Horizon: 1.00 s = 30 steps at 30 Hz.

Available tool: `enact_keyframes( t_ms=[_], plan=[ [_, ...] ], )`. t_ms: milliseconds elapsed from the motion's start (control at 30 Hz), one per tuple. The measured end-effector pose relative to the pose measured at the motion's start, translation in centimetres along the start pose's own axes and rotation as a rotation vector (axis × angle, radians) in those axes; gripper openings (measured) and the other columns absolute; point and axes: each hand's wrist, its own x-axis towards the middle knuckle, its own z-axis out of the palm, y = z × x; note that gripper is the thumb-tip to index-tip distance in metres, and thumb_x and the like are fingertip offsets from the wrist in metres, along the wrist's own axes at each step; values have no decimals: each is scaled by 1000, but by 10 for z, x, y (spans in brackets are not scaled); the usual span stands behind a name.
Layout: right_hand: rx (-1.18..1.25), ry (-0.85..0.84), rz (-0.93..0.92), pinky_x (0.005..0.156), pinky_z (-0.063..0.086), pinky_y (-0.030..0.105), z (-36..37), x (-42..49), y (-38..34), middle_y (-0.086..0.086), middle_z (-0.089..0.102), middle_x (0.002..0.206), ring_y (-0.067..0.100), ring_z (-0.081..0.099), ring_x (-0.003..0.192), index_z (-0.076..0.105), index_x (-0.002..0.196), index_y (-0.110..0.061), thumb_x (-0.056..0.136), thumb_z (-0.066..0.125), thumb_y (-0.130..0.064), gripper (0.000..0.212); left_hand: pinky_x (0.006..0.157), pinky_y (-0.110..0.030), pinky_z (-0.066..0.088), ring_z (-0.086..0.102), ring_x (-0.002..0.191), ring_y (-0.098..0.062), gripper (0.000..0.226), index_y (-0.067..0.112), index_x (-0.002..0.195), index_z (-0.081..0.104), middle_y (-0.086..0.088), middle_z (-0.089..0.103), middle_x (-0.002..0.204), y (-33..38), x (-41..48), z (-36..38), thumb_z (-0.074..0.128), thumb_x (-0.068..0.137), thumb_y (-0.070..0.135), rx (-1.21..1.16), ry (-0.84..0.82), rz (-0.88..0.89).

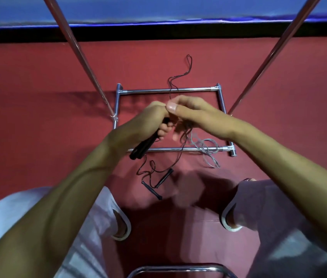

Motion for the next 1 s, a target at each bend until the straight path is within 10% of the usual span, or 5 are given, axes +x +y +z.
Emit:
enact_keyframes(
  t_ms=[267, 467, 667, 1000],
  plan=[
    [-620, 189, -138, 55, 49, 36, -30, -2, 4, 7, 62, 62, 17, 50, 50, 63, 78, -14, 89, 79, -20, 20, 50, -27, 33, 38, 46, -16, 13, 2, 54, 46, -1, 45, 46, -7, 7, -11, 47, 62, 12, -7, 161, 177],
    [-612, 236, -299, 55, 32, 16, -22, -7, -4, 3, 57, 60, 6, 39, 53, 76, 89, -18, 91, 75, -25, 8, 58, -34, 42, 52, 65, -24, 31, 15, 59, 55, 0, 53, 61, -22, 3, -14, 52, 74, 42, 975, 537, 397],
    [-791, 298, -351, 58, 33, 19, -19, -12, -11, -8, 53, 59, 13, 47, 54, 75, 90, -19, 89, 76, -29, 10, 62, -43, 46, 62, 80, -37, 25, 15, 101, 60, -3, 61, 91, -15, -2, 2, 68, 83, 30, 1172, 758, 456],
    [-898, 331, -316, 60, 37, 29, -37, -20, -10, -4, 66, 69, 10, 50, 55, 77, 85, -21, 85, 78, -39, 18, 70, -38, 35, 58, 84, -40, 43, 14, 86, 63, -13, 62, 87, -14, 3, 9, 42, 104, 47, 1303, 367, 220]
  ],
)
